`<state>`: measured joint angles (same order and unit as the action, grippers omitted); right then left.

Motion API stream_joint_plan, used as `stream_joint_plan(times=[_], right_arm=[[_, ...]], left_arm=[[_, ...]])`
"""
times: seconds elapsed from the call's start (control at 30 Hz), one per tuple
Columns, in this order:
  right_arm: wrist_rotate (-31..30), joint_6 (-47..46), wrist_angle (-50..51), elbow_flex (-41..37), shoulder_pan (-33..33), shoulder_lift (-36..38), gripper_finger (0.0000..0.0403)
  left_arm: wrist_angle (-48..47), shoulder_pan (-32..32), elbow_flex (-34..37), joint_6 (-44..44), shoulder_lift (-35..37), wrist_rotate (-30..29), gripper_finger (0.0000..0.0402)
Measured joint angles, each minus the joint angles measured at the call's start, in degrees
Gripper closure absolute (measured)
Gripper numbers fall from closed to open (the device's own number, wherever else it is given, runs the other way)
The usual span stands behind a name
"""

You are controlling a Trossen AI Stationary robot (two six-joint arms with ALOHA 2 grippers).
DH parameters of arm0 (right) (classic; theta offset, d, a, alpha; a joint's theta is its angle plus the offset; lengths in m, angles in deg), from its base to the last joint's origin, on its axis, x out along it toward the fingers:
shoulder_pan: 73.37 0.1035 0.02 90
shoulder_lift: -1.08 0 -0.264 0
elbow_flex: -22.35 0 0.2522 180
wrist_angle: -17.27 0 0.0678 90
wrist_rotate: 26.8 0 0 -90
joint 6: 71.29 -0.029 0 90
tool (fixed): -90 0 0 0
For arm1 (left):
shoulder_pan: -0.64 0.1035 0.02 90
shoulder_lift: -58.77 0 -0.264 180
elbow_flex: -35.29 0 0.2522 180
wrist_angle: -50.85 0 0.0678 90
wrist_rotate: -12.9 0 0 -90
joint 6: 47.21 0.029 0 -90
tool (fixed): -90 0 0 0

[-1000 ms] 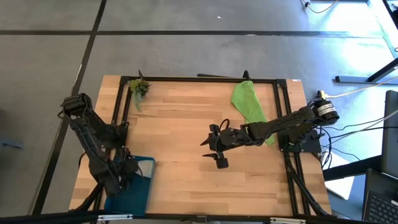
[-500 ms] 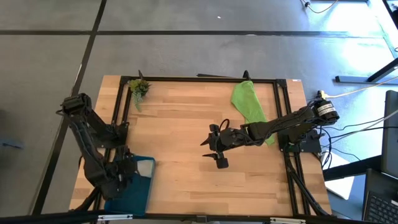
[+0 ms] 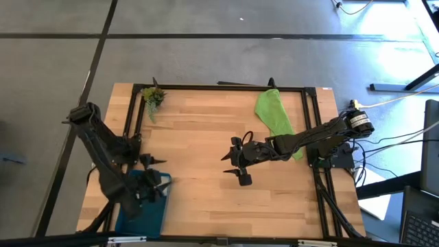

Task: Roll microfiber towels into tight, uniform cylinder then place into a basket
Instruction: Roll the green towel

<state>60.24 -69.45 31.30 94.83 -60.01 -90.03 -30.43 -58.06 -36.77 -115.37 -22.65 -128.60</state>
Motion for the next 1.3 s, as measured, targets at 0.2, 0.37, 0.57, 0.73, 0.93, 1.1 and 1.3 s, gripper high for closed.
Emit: stream_joint_plan(times=[0.2, 0.37, 0.57, 0.73, 0.93, 1.1, 1.3], right_arm=[[0.00, -0.06, 0.00, 0.00, 0.01, 0.00, 0.0175], [0.00, -0.06, 0.00, 0.00, 0.02, 0.00, 0.0175], [0.00, -0.06, 0.00, 0.00, 0.01, 0.00, 0.0175], [0.00, -0.34, -0.15, 0.00, 0.01, 0.00, 0.0175], [0.00, -3.55, -0.17, 0.00, 0.02, 0.00, 0.0175], [0.04, -1.83, -0.58, 0.00, 0.01, 0.00, 0.0175], [-1.10, -6.35, 5.33, 0.15, -0.11, 0.05, 0.0175]], left_arm=[[4.82, 10.11, -1.00, 3.42, 0.00, -0.13, 0.0007], [11.84, 19.72, -1.00, 19.41, 0.00, 6.18, 0.0007], [17.82, 29.29, -1.00, 34.80, 0.00, 9.48, 0.0007], [20.35, 33.29, -1.00, 42.33, 0.07, 9.65, 0.0007], [25.88, 34.68, -0.96, 48.43, 1.16, 14.64, 0.0007], [28.14, 34.66, -0.96, 49.62, 1.60, 18.79, 0.0007], [28.08, 34.53, -0.96, 51.35, 1.60, 18.92, 0.0007]])
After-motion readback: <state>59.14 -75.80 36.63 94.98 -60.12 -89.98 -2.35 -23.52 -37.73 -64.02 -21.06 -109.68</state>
